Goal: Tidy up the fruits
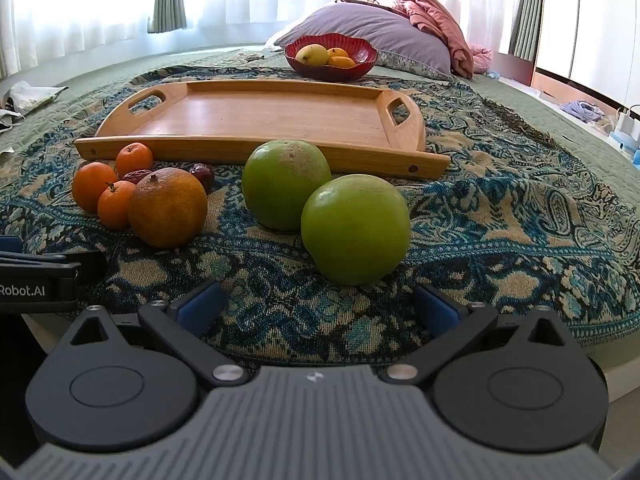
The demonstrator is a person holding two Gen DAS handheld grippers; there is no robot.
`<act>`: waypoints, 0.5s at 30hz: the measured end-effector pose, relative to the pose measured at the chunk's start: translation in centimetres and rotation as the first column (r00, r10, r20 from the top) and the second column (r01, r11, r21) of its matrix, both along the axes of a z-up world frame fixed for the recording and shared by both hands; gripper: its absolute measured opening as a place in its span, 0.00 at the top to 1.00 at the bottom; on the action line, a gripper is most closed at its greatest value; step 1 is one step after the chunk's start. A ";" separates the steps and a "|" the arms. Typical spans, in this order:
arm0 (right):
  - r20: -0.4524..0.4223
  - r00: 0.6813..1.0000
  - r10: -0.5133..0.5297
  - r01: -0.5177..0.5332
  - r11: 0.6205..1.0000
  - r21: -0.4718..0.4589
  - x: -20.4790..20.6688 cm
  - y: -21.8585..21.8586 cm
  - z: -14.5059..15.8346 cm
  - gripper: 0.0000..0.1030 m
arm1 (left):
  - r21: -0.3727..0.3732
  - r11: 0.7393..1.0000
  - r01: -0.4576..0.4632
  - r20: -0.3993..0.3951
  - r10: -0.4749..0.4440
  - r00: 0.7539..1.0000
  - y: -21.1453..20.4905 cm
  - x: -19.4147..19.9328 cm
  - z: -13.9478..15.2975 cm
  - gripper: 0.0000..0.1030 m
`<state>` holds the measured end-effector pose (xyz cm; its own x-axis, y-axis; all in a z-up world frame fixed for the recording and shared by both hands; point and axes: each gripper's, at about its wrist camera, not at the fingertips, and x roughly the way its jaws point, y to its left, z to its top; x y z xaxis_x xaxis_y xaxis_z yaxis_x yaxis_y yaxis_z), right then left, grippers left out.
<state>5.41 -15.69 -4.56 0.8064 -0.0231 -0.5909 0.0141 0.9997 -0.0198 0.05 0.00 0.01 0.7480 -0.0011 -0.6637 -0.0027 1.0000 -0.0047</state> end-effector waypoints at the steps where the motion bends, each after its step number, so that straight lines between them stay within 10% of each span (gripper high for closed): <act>1: 0.000 1.000 0.000 0.000 1.000 0.000 0.0 0.0 0.0 0.00 | 0.000 1.000 0.000 0.000 0.000 1.000 0.0 0.0 0.0 0.00; 15: 0.002 1.000 0.001 -0.001 1.000 -0.004 -0.1 0.1 -0.1 0.00 | 0.001 1.000 0.000 0.001 0.000 1.000 0.0 0.0 0.0 0.00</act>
